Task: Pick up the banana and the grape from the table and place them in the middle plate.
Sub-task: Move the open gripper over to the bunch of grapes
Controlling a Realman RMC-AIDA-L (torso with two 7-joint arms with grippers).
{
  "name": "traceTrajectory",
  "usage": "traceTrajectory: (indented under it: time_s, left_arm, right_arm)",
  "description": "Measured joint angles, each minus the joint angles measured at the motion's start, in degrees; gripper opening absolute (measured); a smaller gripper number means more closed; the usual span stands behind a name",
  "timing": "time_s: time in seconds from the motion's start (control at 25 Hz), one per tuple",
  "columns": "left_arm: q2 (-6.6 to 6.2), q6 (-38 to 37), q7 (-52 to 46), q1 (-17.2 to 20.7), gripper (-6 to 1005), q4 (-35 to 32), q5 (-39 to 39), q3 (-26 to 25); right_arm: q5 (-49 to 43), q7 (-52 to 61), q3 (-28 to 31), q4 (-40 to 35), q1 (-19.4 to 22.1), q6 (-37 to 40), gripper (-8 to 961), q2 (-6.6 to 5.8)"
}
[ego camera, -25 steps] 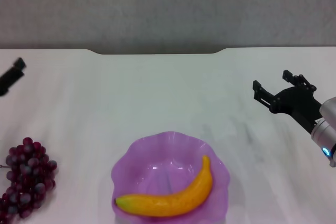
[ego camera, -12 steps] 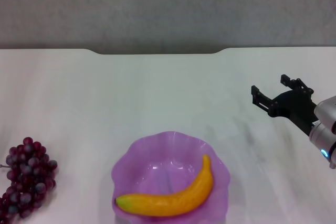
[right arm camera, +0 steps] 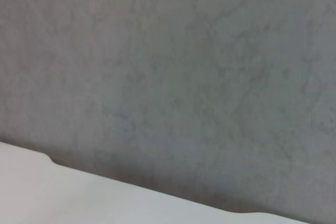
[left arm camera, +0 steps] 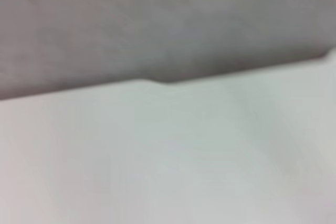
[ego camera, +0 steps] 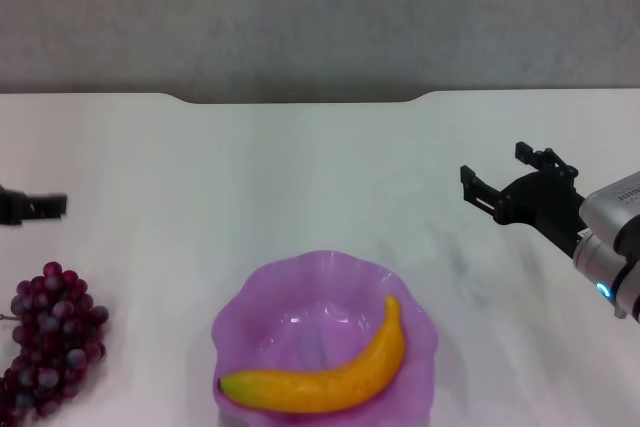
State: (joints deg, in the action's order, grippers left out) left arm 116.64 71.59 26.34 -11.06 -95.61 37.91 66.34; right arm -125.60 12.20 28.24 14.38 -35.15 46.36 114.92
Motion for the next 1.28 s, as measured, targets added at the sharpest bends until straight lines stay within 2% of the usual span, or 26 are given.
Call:
traceTrajectory:
  time_s: [0.08, 0.2, 0.48, 0.84, 1.04, 1.28]
  left_arm:
    - [0.13, 2.8, 0.0, -0.9, 860, -0.4, -3.4, 1.0]
    - [0.17, 4.8, -1.5, -1.1, 860, -1.0, -11.0, 5.4]
    - [0.21, 6.4, -2.6, -2.3, 859, 1.9, -18.6, 8.8]
    - [0.28, 4.4, -3.6, -4.8, 859, 8.8, -19.1, 9.7]
    - [0.25, 1.6, -3.5, -6.2, 859, 14.8, -17.5, 9.9]
    - [0.29, 0.6, -2.5, -6.4, 860, 17.3, -14.3, 9.9]
  right_arm:
    - [0.0, 0.0, -0.1, 0.2, -0.1, -0.4, 879, -0.06]
    - [0.0, -0.5, -0.1, 0.3, -0.2, -0.5, 880, -0.04]
    - [0.0, -1.3, -0.1, 0.4, -0.3, -0.6, 879, -0.01]
    - [0.0, -1.6, 0.0, 0.3, -0.3, -0.6, 880, 0.04]
    - [0.0, -2.7, 0.3, 0.5, -0.2, -0.6, 880, 0.13]
    - [0.0, -2.8, 0.3, 0.4, 0.0, -0.4, 879, 0.12]
